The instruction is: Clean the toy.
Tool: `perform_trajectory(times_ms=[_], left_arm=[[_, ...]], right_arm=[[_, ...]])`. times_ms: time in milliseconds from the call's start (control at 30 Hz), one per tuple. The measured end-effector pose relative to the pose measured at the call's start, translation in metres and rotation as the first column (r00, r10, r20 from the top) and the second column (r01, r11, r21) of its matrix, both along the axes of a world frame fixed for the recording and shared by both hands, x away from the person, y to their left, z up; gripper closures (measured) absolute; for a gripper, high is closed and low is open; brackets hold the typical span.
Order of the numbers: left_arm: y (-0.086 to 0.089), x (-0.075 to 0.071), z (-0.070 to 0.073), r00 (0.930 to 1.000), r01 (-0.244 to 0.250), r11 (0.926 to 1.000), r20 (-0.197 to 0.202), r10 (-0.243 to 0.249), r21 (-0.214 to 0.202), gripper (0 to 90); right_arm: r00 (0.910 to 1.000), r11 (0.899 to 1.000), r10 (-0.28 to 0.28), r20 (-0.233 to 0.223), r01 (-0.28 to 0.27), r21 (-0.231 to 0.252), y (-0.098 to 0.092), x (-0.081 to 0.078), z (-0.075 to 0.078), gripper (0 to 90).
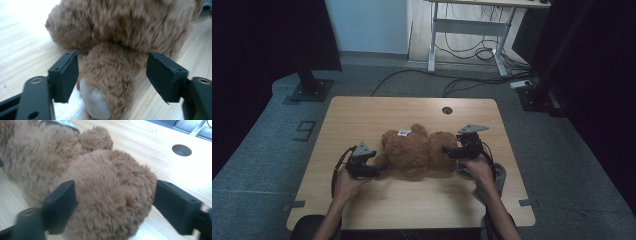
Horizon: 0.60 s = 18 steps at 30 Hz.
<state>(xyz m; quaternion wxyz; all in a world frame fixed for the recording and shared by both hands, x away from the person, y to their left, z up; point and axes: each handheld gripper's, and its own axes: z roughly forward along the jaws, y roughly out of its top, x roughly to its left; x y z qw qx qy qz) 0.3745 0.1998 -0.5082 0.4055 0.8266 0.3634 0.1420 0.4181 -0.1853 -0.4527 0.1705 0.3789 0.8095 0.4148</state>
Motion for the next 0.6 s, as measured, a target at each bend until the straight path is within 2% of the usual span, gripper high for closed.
perform_trajectory(times_ms=[167, 300, 367, 467, 600], left_arm=[[-0.004, 0.005, -0.014, 0.9998, -0.002, 0.9996, -0.020, 0.002, 0.029, 22.5], [-0.007, 0.008, -0.021, 0.9997, -0.003, 0.9974, -0.024, 0.004, 0.072, 31.8], [-0.006, 0.010, -0.022, 0.9995, 0.002, 0.9977, -0.032, 0.000, 0.067, 39.8], [-0.006, 0.011, -0.022, 0.9987, 0.007, 0.9986, -0.052, -0.004, 0.052, 51.9], [-0.008, 0.010, -0.020, 0.9993, 0.010, 0.9984, -0.035, -0.008, 0.056, 65.9]], right_arm=[[0.9991, 0.998, 0.036, -0.024, -0.037, -0.048, 0.002, 0.000, -0.012, 13.5], [0.9959, 0.994, 0.084, -0.035, -0.086, -0.060, 0.007, 0.003, -0.021, 15.4], [0.9945, 0.992, 0.092, -0.050, -0.096, -0.079, 0.009, 0.003, -0.023, 22.6], [0.9954, 0.992, 0.084, -0.046, -0.088, -0.094, 0.010, 0.002, -0.023, 36.7], [0.9975, 0.995, 0.058, -0.040, -0.061, -0.085, 0.012, -0.002, -0.023, 60.9]])
